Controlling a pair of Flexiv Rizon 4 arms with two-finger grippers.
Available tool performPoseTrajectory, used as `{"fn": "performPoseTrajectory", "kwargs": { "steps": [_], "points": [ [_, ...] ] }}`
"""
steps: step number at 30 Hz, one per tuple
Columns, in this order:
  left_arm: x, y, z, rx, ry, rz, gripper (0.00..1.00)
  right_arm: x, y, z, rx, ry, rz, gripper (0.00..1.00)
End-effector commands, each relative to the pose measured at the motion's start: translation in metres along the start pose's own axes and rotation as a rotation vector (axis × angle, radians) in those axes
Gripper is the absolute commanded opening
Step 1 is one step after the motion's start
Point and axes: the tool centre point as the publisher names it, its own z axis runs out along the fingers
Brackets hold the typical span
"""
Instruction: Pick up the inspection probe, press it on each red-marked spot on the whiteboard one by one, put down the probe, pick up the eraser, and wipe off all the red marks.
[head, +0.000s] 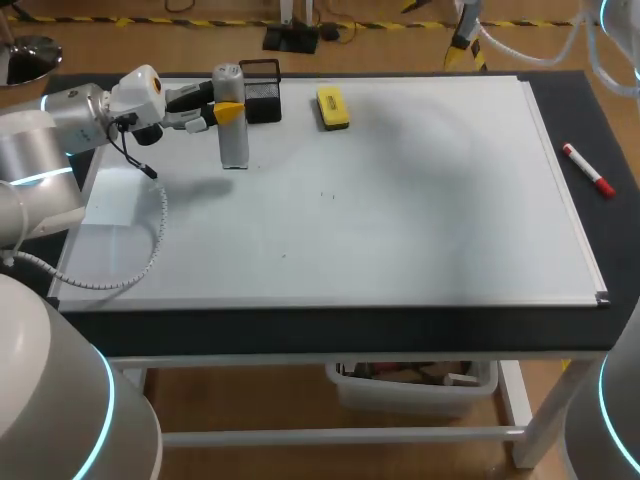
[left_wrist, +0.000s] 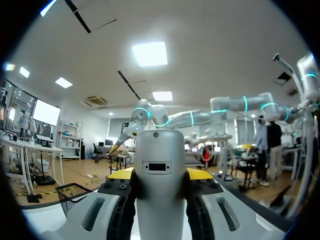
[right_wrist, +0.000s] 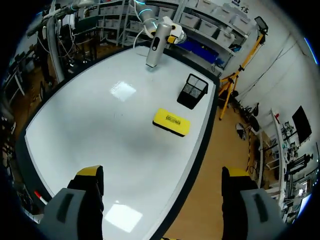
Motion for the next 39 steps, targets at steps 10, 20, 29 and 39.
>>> {"fn": "performPoseTrajectory", "kwargs": {
  "steps": [10, 20, 29, 39],
  "points": [
    [-0.031, -0.031, 0.009, -0.036, -0.001, 0.070, 0.00, -0.008, -0.007, 0.000, -0.014, 0.042, 0.001, 1.00],
    [-0.084, -0.063, 0.032, -0.027, 0.046, 0.106, 0.00, -0.008, -0.007, 0.000, -0.014, 0.042, 0.001, 1.00],
    [-0.120, -0.071, 0.052, -0.013, 0.076, 0.112, 0.00, -0.008, -0.007, 0.000, -0.014, 0.042, 0.001, 1.00],
    [-0.148, -0.066, 0.066, 0.021, 0.078, 0.123, 0.00, -0.008, -0.007, 0.000, -0.014, 0.042, 0.001, 1.00]
  ]
}}
